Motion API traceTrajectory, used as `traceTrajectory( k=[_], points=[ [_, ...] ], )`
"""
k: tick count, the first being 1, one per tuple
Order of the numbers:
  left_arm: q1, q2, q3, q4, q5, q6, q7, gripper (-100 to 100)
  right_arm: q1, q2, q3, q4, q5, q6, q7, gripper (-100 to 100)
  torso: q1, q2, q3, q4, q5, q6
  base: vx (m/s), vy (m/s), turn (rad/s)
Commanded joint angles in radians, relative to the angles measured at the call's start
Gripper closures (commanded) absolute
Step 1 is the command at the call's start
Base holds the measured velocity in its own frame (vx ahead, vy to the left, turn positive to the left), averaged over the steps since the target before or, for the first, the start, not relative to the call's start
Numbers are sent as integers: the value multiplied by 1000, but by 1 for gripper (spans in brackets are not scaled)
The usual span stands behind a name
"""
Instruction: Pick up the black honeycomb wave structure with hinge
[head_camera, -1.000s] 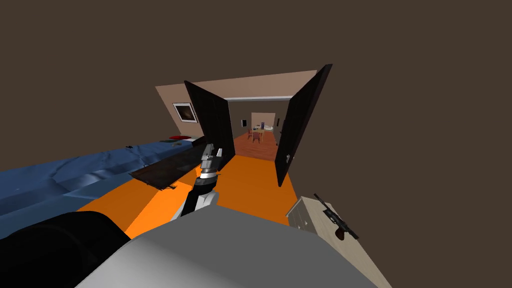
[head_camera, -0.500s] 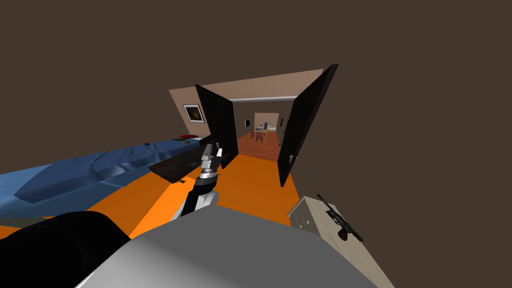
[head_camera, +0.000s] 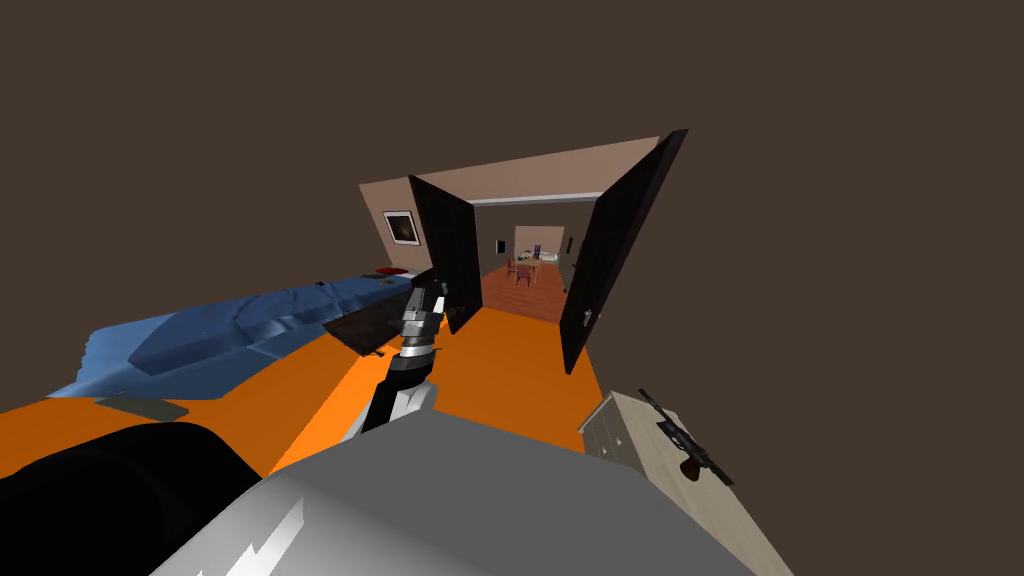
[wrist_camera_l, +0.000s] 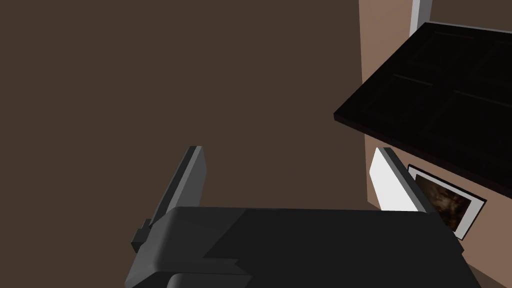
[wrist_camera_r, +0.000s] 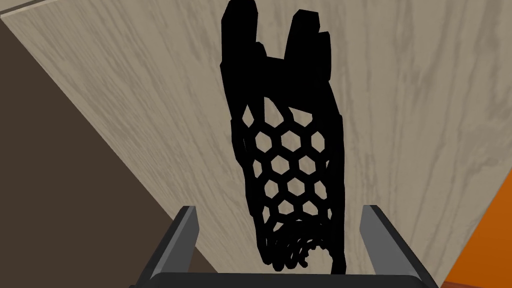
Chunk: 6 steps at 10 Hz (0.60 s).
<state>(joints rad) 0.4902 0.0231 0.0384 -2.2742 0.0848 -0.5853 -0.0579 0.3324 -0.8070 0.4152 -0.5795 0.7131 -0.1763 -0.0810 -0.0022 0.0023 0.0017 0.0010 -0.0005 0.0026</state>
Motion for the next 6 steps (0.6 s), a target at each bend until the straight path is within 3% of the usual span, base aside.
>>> traceTrajectory(
  k=[1,2,6],
  points=[
    [0,0,0,0,0,0,0,0,0,0,0,0,0,0,0,-100,0,0,0,0,0,0,-22,3,3],
    [0,0,0,0,0,0,0,0,-1,1,-1,3,1,-2,-2,100,0,-2,-1,0,0,0,0,0,0],
    [0,0,0,0,0,0,0,0,-1,1,-1,2,1,-2,-1,100,-1,-4,-2,-1,0,0,0,0,0]
  ],
)
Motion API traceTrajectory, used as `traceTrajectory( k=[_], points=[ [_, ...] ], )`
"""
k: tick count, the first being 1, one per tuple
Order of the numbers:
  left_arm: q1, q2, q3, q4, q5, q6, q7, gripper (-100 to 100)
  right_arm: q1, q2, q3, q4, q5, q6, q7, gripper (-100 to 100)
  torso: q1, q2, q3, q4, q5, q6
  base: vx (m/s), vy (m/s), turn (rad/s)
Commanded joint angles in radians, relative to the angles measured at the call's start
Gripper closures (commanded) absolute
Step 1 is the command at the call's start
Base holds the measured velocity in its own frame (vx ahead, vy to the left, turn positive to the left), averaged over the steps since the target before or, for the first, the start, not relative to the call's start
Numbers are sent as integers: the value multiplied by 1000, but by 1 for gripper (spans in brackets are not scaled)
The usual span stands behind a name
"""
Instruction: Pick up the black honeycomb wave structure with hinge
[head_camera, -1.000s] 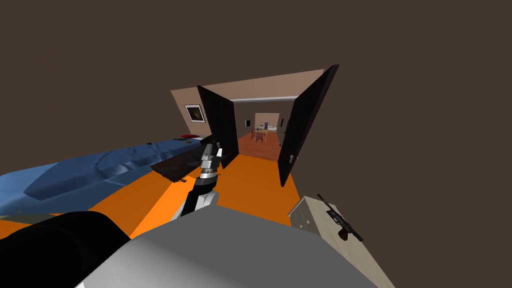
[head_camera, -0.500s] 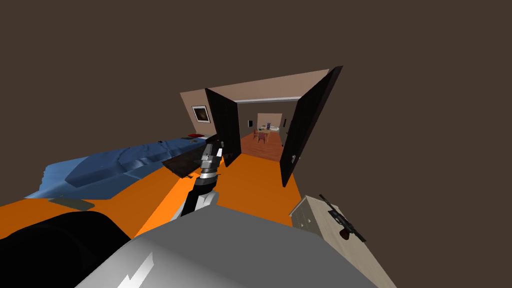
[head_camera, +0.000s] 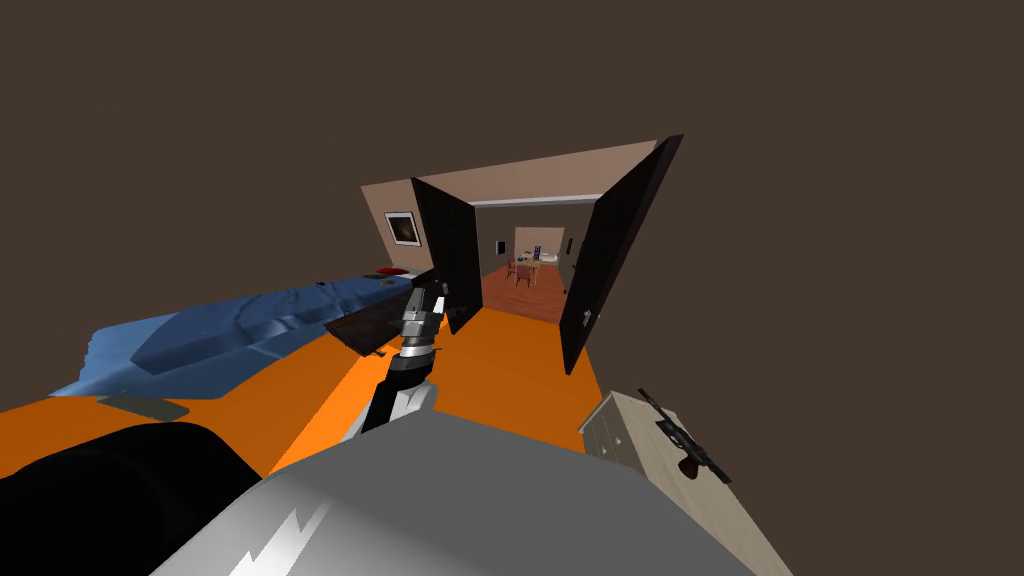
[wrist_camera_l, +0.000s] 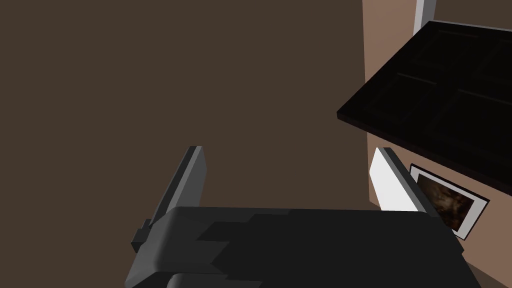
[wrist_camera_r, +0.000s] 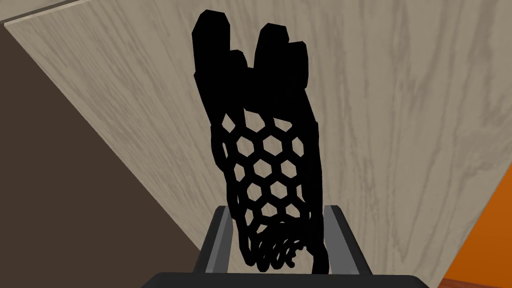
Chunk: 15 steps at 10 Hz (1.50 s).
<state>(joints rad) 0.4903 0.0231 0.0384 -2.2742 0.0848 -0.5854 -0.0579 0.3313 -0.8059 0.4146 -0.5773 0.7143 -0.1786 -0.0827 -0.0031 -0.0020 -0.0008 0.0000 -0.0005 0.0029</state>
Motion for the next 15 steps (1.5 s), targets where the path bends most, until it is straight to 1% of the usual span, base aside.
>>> traceTrajectory(
  k=[1,2,3,4,5,6,7,8,9,10,11,12,13,14,15],
  points=[
    [0,0,0,0,0,0,0,0,0,0,0,0,0,0,0,0,0,0,0,0,0,0,0,0,0],
    [0,0,0,0,0,0,0,0,21,-4,-6,-22,-29,-1,41,100,0,0,0,0,0,0,72,-4,-147],
    [0,0,0,0,0,0,0,0,46,-11,-12,-52,-63,1,68,100,0,-3,-2,-1,0,2,135,-25,-221],
    [0,0,0,0,0,0,0,0,46,-11,-12,-52,-63,1,89,100,-1,-6,-4,-1,0,2,102,-22,-87],
    [0,0,0,0,0,0,0,0,72,-17,-17,-82,-96,3,123,100,-1,-6,-3,-1,0,0,98,-20,-128],
    [0,0,0,0,0,0,0,0,72,-17,-17,-82,-96,3,137,100,-1,-6,-3,-1,0,1,73,-13,-68],
    [0,0,0,0,0,0,0,0,97,-23,-22,-111,-130,5,170,100,-1,-5,-3,-1,0,0,72,-11,-115],
    [0,0,0,0,0,0,0,0,97,-23,-22,-111,-130,5,185,100,0,-4,-3,-1,0,1,60,-4,-67],
    [0,0,0,0,0,0,0,0,122,-29,-27,-141,-163,7,223,100,0,-4,-2,-1,0,0,71,-8,-110],
    [0,0,0,0,0,0,0,0,122,-29,-27,-141,-163,7,232,100,0,-4,-2,-1,1,1,61,-8,-82],
    [0,0,0,0,0,0,0,0,148,-35,-32,-171,-197,8,271,100,0,-4,-2,-1,1,0,78,-12,-132],
    [0,0,0,0,0,0,0,0,148,-35,-32,-171,-197,8,280,100,0,-4,-2,-1,1,1,74,-3,-71],
    [0,0,0,0,0,0,0,0,173,-41,-37,-201,-230,10,315,100,0,-4,-3,-1,1,-1,86,-9,-122],
    [0,0,0,0,0,0,0,0,173,-41,-37,-201,-230,10,328,100,0,-5,-3,-1,1,0,70,-5,-73],
    [0,0,0,0,0,0,0,0,198,-47,-42,-230,-264,12,363,100,1,-4,-3,-1,1,0,88,-7,-118]
  ],
)
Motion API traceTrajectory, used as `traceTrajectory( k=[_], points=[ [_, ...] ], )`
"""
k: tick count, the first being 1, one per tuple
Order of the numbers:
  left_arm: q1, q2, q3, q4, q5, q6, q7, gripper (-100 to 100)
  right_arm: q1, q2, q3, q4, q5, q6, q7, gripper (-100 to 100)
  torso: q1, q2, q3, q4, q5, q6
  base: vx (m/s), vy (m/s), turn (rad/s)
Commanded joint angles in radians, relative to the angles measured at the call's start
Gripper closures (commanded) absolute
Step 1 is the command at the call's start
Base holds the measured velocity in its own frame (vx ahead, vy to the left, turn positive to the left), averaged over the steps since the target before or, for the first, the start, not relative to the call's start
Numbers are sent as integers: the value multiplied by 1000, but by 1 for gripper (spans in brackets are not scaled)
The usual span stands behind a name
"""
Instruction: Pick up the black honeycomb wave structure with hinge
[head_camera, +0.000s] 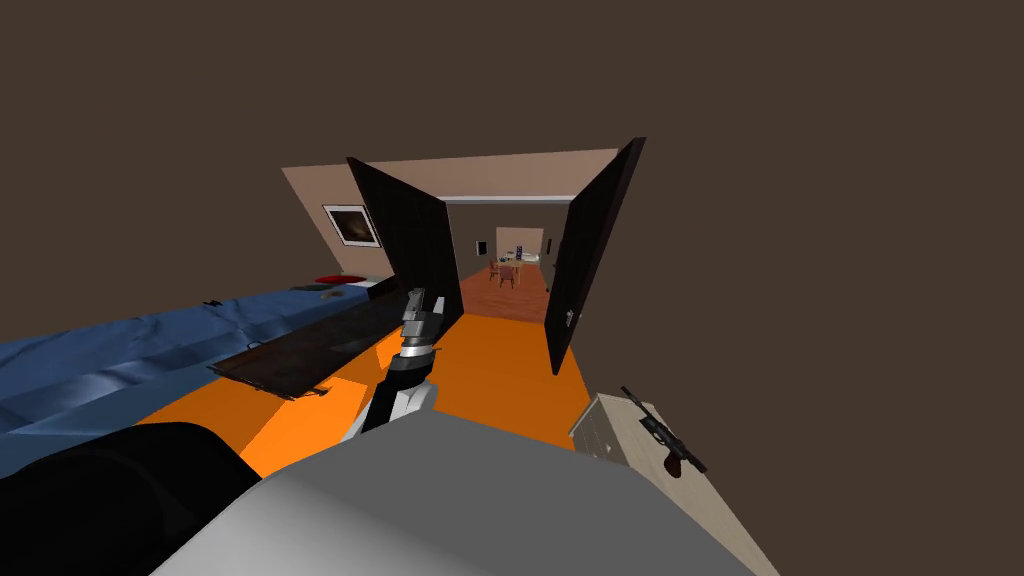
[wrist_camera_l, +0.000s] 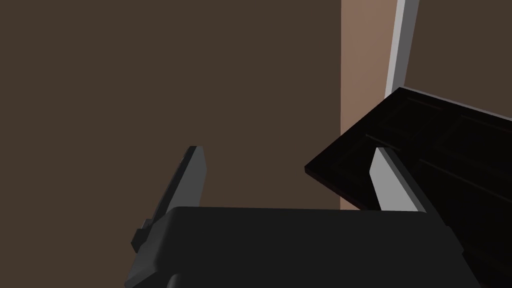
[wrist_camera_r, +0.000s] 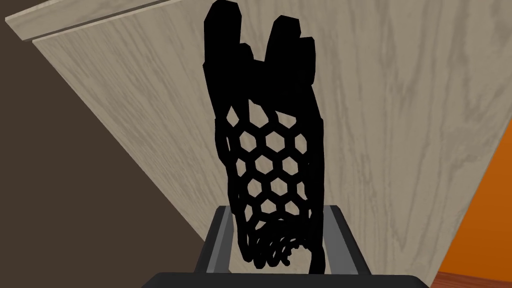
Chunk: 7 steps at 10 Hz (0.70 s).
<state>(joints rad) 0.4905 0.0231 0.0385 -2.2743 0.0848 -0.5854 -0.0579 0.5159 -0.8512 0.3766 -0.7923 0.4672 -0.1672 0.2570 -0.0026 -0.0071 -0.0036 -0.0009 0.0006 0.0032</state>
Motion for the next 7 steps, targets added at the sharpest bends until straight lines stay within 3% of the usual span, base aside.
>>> traceTrajectory(
  k=[1,4,6,7],
  points=[
    [0,0,0,0,0,0,0,0,14,-2,-4,-16,-17,1,37,100,0,0,0,0,0,0,78,-6,-78],
    [0,0,0,0,0,0,0,0,65,-14,-14,-75,-84,4,122,100,0,1,1,0,0,-1,76,-1,-105],
    [0,0,0,0,0,0,0,0,61,-15,-12,-71,-79,5,119,100,1,1,0,0,0,-1,47,3,-43],
    [0,0,0,0,0,0,0,0,62,-14,-13,-73,-81,5,122,0,1,3,1,1,1,-2,5,1,2]
  ],
)
